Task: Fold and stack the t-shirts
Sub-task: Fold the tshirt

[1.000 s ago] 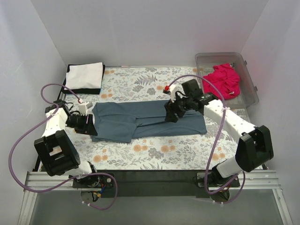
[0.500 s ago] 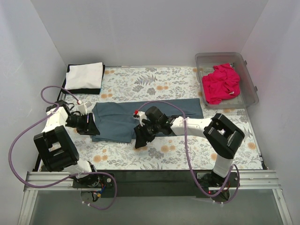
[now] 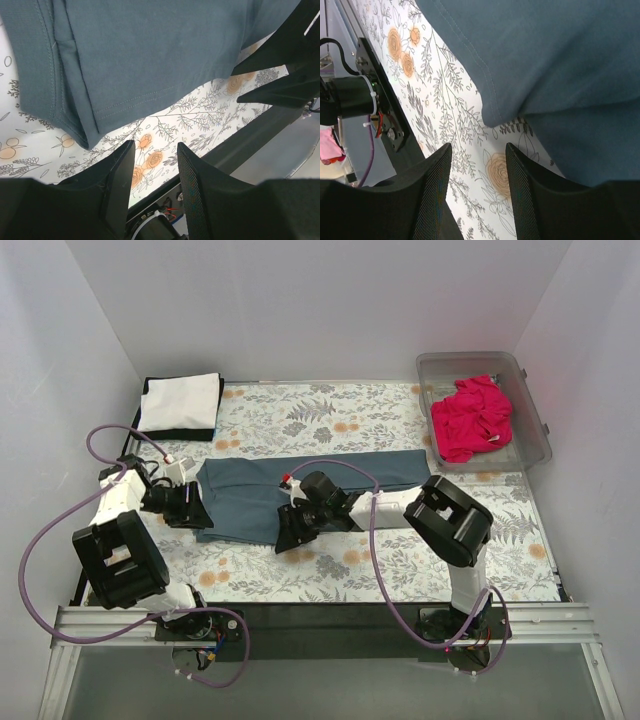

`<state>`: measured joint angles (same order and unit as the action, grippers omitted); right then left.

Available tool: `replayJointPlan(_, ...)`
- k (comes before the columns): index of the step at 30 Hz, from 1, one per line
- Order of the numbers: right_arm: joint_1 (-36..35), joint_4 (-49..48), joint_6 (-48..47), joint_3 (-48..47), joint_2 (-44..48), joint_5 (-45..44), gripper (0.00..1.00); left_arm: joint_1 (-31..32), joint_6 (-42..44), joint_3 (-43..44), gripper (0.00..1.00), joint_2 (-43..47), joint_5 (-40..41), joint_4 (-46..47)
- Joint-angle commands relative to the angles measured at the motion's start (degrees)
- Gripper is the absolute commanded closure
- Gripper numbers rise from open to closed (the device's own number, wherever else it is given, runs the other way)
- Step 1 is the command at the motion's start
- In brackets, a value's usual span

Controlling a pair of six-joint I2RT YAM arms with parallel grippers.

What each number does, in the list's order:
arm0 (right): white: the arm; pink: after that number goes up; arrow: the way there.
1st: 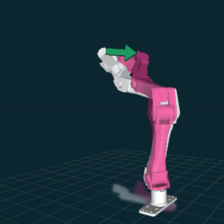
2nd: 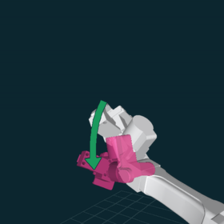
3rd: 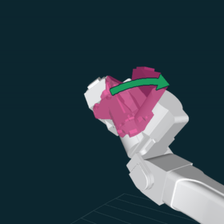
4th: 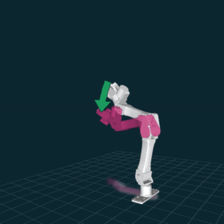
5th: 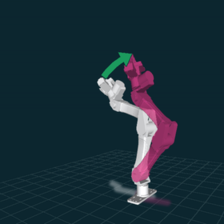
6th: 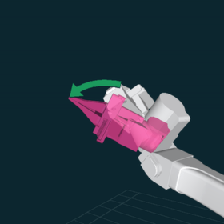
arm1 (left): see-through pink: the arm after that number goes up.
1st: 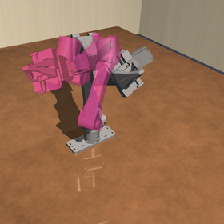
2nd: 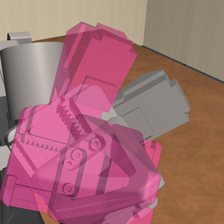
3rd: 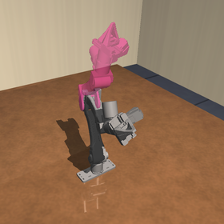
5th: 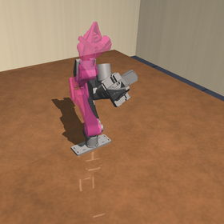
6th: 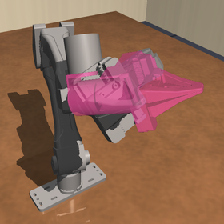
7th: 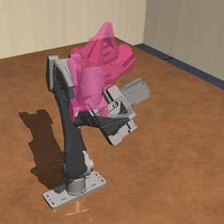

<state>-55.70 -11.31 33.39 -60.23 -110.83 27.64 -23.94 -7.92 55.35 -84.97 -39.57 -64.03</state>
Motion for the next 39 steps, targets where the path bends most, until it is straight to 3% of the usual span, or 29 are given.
replayJointPlan(1,-0.64,-2.05,2.73,-2.43,-2.37,-0.39,0.46,-0.40,0.28,-0.42,0.62,2.44,-0.33,0.58)
replayJointPlan(8,-0.64,-2.14,5.46,-3.49,-5.71,-1.97,0.48,-0.40,0.10,0.02,0.62,2.62,-0.07,0.75)
replayJointPlan(14,-0.37,-2.05,6.16,-4.20,-6.86,-2.59,0.56,-0.40,0.19,-0.68,0.61,2.44,0.46,0.93)
replayJointPlan(19,0.15,-1.96,6.25,-5.60,-6.16,-1.36,0.83,-0.40,0.10,-0.95,0.61,1.65,1.95,1.54)
replayJointPlan(20,0.24,-1.96,6.17,-5.69,-5.72,-1.36,0.96,-0.40,0.01,-0.95,0.62,1.56,2.22,1.80)
replayJointPlan(21,0.42,-1.96,6.16,-5.60,-5.02,-1.10,0.99,-0.40,-0.25,-0.86,0.63,1.39,2.74,1.89)
replayJointPlan(31,1.47,-2.14,4.58,-5.08,-1.24,-0.48,0.99,0.21,-1.13,-2.44,0.71,-1.16,4.33,2.33)
replayJointPlan(34,1.74,-2.22,4.49,-5.16,-1.15,0.04,0.99,0.39,-1.65,-3.23,0.69,-1.60,5.38,2.59)
replayJointPlan(39,2.00,-2.40,4.49,-5.69,-0.80,1.10,0.99,0.39,-2.27,-3.76,0.58,-2.30,6.26,3.30)
